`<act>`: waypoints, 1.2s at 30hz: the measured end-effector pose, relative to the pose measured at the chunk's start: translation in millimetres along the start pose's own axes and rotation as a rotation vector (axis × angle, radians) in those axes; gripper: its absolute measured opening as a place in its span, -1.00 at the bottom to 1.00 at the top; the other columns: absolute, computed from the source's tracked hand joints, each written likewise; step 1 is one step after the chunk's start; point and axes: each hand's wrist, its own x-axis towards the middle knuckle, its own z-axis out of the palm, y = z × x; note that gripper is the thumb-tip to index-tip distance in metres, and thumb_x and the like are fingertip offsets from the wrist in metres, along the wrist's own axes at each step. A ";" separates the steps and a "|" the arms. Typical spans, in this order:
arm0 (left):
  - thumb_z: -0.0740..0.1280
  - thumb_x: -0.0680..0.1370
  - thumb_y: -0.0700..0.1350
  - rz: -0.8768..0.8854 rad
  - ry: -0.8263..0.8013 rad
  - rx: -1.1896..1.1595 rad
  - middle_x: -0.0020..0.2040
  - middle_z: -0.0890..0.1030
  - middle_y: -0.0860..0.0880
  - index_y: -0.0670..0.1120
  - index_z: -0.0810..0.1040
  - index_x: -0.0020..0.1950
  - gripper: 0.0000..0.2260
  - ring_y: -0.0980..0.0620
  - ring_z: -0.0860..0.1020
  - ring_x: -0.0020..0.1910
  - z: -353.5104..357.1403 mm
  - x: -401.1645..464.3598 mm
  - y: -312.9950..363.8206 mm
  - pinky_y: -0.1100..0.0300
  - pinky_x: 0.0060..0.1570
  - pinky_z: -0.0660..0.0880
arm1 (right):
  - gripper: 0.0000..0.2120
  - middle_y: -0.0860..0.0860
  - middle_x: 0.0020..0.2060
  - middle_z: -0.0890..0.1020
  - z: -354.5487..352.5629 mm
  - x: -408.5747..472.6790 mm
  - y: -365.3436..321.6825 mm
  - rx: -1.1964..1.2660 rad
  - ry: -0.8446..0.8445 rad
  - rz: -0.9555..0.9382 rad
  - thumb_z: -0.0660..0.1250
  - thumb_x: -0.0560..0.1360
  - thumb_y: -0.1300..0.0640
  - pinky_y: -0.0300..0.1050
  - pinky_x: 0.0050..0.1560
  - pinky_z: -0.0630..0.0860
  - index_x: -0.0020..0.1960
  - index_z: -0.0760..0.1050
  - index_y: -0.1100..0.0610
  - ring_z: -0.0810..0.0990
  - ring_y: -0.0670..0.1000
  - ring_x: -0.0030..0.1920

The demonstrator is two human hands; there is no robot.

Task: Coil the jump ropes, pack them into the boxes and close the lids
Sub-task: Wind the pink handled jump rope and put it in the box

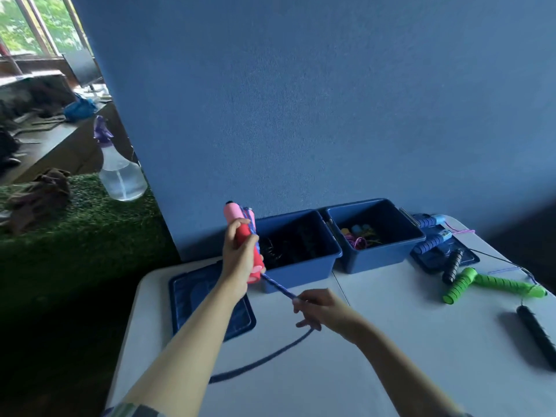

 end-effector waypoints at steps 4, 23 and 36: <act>0.29 0.50 -0.21 0.139 0.187 0.219 -0.14 0.51 -0.11 0.23 0.46 -0.08 -0.72 -0.11 0.48 -0.26 -45.8 26.0 16.0 0.04 -0.34 0.48 | -0.75 -0.10 -0.56 0.36 -36.4 -22.8 4.0 -0.210 0.006 0.086 0.26 0.57 0.09 -0.15 -0.36 0.47 -0.25 0.52 0.15 0.33 -0.09 -0.52; -0.23 0.53 0.35 0.771 -0.936 1.460 0.26 0.41 -0.07 0.29 -0.34 0.48 -0.45 -0.16 0.56 -0.04 -70.8 -25.2 -54.6 0.02 -0.13 0.49 | -0.78 0.03 -0.39 0.49 -80.8 -2.2 -42.6 -0.515 0.177 -0.184 0.28 0.55 0.14 -0.17 -0.35 0.28 -0.24 0.54 -0.04 0.31 -0.02 -0.38; 0.14 0.58 0.19 0.888 -0.840 1.192 0.23 0.41 -0.07 0.07 -0.05 0.53 -0.39 -0.01 0.51 -0.08 -55.6 -67.1 -47.4 0.27 -0.21 0.35 | -0.85 0.10 -0.41 0.36 -52.3 15.0 31.2 -0.233 0.176 0.152 0.19 0.54 0.37 -0.31 -0.49 0.19 -0.15 0.51 0.31 0.27 -0.12 -0.53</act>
